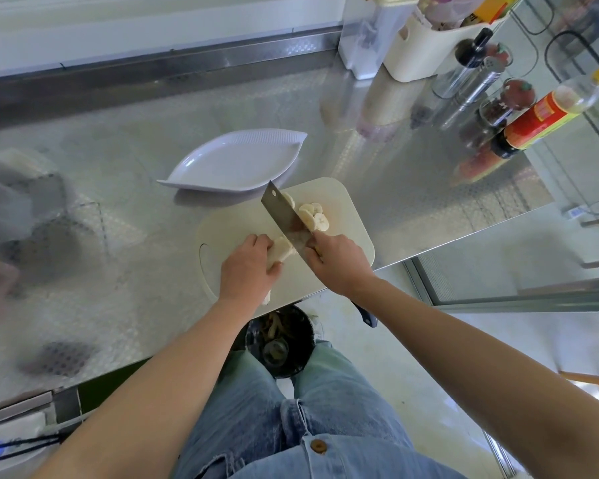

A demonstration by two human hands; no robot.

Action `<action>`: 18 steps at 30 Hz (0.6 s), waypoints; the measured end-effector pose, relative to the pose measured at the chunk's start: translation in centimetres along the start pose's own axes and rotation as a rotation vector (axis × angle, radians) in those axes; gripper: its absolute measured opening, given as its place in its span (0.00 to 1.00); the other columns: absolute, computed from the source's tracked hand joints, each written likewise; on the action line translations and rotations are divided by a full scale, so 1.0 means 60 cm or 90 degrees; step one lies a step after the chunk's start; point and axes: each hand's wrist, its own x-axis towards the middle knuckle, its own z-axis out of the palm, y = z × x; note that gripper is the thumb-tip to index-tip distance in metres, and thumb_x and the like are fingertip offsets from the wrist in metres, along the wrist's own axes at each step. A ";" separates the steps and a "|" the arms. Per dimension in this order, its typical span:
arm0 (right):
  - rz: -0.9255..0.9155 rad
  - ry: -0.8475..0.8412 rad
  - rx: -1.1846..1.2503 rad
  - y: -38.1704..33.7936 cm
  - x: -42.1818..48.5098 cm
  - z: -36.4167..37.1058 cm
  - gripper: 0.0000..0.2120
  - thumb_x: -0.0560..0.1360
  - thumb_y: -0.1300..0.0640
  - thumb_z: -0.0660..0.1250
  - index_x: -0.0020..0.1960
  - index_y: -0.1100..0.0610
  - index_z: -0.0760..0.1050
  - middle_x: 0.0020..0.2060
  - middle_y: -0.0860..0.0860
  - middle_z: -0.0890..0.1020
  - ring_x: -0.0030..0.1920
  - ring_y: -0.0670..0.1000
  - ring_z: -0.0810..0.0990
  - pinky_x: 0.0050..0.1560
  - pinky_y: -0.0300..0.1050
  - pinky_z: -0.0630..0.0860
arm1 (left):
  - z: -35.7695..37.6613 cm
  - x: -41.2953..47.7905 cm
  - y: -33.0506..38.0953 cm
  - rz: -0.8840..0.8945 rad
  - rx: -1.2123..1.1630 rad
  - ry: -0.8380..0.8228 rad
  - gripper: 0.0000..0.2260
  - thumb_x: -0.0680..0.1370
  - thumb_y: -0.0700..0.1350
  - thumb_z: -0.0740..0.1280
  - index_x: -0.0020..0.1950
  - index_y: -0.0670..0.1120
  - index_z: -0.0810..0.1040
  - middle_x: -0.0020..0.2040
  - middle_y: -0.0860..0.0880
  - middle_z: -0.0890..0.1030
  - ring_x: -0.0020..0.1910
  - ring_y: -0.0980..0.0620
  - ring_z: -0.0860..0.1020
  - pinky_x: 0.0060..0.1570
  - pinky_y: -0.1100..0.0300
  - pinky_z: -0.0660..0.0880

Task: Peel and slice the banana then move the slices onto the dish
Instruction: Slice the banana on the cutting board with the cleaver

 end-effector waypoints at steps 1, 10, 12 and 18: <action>-0.007 0.007 -0.004 -0.002 -0.001 -0.006 0.11 0.80 0.52 0.56 0.43 0.57 0.64 0.30 0.52 0.68 0.32 0.57 0.66 0.34 0.45 0.61 | 0.000 0.000 0.000 0.002 0.009 0.000 0.14 0.74 0.52 0.68 0.55 0.46 0.74 0.51 0.49 0.76 0.43 0.47 0.77 0.37 0.53 0.75; -0.022 -0.018 -0.021 -0.006 -0.004 -0.003 0.10 0.80 0.51 0.55 0.45 0.56 0.67 0.32 0.53 0.70 0.35 0.58 0.70 0.35 0.45 0.63 | -0.004 0.000 0.002 0.005 -0.002 -0.003 0.14 0.75 0.52 0.68 0.57 0.46 0.75 0.52 0.49 0.76 0.44 0.47 0.77 0.38 0.54 0.75; -0.015 -0.025 -0.034 -0.006 -0.002 0.004 0.12 0.80 0.51 0.55 0.51 0.58 0.72 0.36 0.56 0.75 0.37 0.59 0.74 0.35 0.46 0.65 | -0.003 -0.001 0.002 0.004 -0.008 -0.003 0.14 0.75 0.52 0.68 0.57 0.47 0.75 0.52 0.50 0.76 0.44 0.47 0.77 0.38 0.53 0.75; 0.005 -0.057 -0.042 -0.011 0.005 0.031 0.08 0.80 0.52 0.55 0.45 0.55 0.63 0.35 0.54 0.71 0.35 0.58 0.71 0.35 0.47 0.65 | -0.004 -0.001 0.003 -0.001 -0.021 -0.002 0.14 0.74 0.52 0.69 0.55 0.46 0.75 0.51 0.50 0.76 0.44 0.46 0.77 0.40 0.51 0.76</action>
